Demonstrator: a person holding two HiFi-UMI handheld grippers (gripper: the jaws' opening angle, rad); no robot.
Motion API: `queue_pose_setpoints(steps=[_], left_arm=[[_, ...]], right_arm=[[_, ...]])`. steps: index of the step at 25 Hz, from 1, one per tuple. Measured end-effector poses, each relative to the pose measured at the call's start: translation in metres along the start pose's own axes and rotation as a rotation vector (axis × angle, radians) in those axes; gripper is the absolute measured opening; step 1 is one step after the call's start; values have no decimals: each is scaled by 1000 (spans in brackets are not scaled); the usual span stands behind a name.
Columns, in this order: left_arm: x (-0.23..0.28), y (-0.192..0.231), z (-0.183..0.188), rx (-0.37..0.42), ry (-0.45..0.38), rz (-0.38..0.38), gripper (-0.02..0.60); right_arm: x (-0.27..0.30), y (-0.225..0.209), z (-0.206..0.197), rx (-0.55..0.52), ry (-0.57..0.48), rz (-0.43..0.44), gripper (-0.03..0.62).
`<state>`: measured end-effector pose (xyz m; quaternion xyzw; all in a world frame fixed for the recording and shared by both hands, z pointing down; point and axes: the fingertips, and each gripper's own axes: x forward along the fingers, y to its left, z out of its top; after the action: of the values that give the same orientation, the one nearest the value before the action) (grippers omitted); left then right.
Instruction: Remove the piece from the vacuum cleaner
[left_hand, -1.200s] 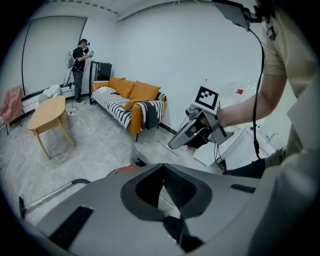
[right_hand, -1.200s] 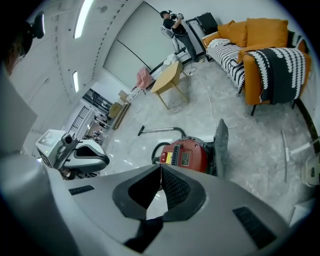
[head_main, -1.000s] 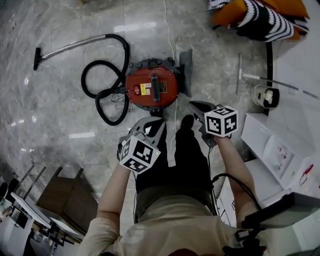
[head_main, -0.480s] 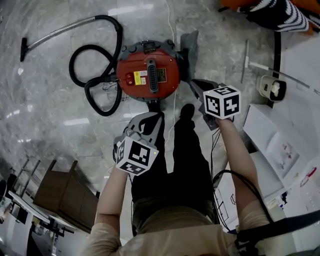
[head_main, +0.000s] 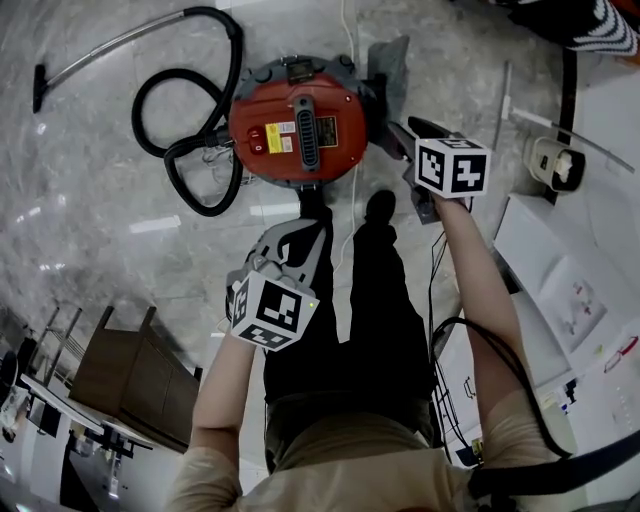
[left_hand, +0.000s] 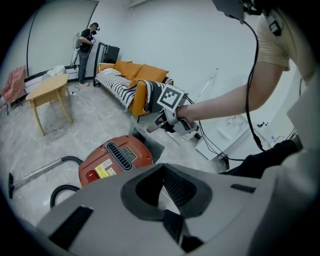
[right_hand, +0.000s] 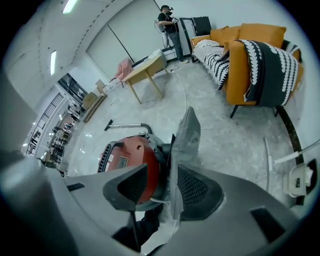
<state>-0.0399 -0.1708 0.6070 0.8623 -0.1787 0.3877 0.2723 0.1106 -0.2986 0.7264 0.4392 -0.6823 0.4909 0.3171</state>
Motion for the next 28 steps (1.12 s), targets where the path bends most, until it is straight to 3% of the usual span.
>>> queue_pose_setpoints(steps=[5,9,16,20,22,24,28], left_arm=[[7,0,6,-1,0,-6,2],[17,-3,9,-5,-1,-17,2],[19,-8,6,-5,2,-37,2],[18,-8,-4,-19,12,-37,2],[18,-9,-9,-19,20,-41,2],[18,-12,-12,-22,22,-48,2],[18,-14,-12,-25,17,-61,2]], right_arm=[[20,-17,11,-24,26,-37,166],[39,-23,19,-5,19,-19,183],[66,-33,-4,-13,110,-70,189],[70,-33,-4,-12,118,-48,187],[69,-34,-5,-36,123,-49,162],[67,-41,-7,-67,124,-78,41],[66,-47,-9,-81,128,-82,38]])
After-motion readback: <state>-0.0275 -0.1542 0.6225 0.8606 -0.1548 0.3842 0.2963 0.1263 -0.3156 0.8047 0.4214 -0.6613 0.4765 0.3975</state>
